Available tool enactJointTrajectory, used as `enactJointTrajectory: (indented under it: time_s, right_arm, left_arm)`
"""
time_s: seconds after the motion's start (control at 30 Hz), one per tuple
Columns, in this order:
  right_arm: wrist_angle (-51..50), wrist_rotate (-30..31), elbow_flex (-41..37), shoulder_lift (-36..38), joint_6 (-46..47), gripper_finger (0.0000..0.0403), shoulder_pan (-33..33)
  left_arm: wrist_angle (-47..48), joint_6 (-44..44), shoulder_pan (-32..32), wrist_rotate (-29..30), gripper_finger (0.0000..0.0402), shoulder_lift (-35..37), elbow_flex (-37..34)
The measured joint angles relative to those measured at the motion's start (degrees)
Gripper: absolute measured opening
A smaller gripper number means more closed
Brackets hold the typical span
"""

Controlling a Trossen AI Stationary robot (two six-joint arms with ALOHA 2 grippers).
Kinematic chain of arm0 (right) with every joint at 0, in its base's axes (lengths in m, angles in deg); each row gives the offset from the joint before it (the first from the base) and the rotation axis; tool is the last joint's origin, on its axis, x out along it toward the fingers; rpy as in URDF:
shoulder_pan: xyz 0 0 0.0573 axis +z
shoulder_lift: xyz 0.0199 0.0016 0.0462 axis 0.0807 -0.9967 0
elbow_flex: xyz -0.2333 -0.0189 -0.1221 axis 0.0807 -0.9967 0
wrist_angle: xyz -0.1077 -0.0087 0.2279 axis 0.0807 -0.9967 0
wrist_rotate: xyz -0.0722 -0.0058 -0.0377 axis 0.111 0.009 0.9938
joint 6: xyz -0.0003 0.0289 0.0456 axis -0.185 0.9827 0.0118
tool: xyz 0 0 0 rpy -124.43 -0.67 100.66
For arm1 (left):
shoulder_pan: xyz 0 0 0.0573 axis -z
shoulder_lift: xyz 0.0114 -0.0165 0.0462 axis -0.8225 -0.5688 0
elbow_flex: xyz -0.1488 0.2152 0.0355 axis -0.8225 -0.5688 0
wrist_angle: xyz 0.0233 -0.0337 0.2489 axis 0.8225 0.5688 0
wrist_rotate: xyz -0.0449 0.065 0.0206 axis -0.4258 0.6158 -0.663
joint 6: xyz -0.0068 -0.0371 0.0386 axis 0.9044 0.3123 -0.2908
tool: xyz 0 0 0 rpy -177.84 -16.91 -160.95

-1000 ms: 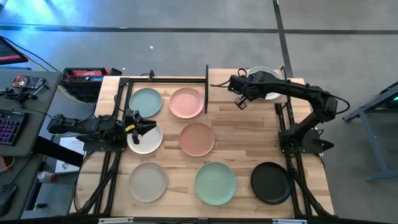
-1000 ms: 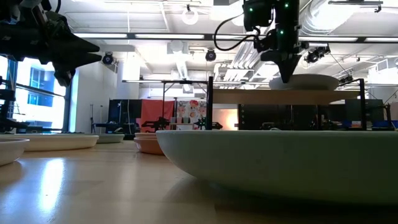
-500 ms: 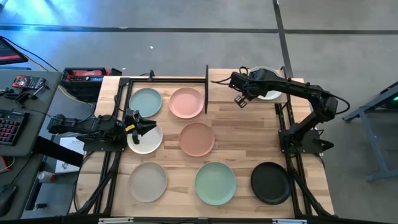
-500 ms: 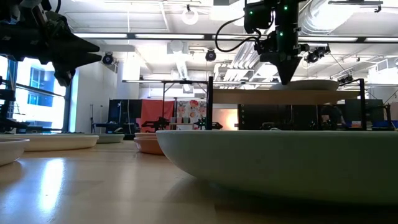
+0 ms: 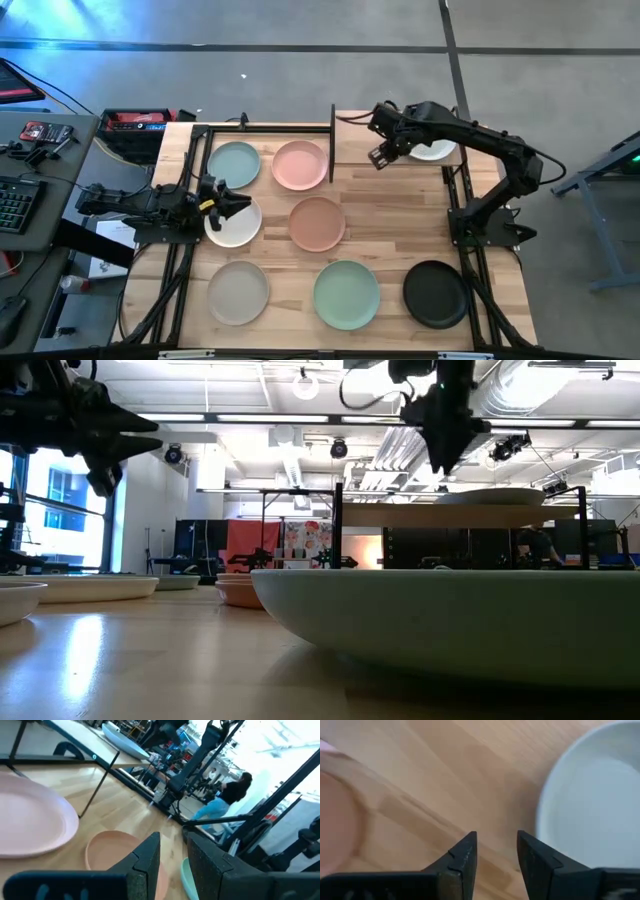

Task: Place and stack plates onto a shelf
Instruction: Stack the light brown plate on top of the white plate on the shelf

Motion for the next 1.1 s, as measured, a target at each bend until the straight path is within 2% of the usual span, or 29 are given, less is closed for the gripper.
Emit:
enactJointTrajectory:
  time_s: [0.2, 0.47, 0.63, 0.87, 1.1]
  right_arm:
    - [1.5, -2.0, 7.0, 0.0, 1.6, 0.0113, 5.4]
    - [5.6, -1.8, 13.9, 0.1, 5.7, 0.0113, 14.4]
    - [10.9, -1.8, 15.0, 0.1, 7.7, 0.0113, 19.8]
    - [17.9, -1.8, 15.0, 0.0, 7.8, 0.0113, 25.8]
    - [20.1, -1.3, 15.0, 0.0, 7.8, 0.0113, 29.4]
  left_arm:
    - [0.2, 0.5, 0.0, -0.2, 0.0086, -0.4, 2.0]
    - [0.4, -12.2, 0.0, -0.2, 0.0086, -6.2, 10.6]
    - [0.5, -22.8, 0.0, -0.2, 0.0086, -14.7, 16.7]
    - [1.6, -44.6, -0.8, 0.0, 0.0086, -30.0, 24.7]
    - [5.5, -48.4, -7.7, -0.1, 0.0086, -42.9, 28.1]
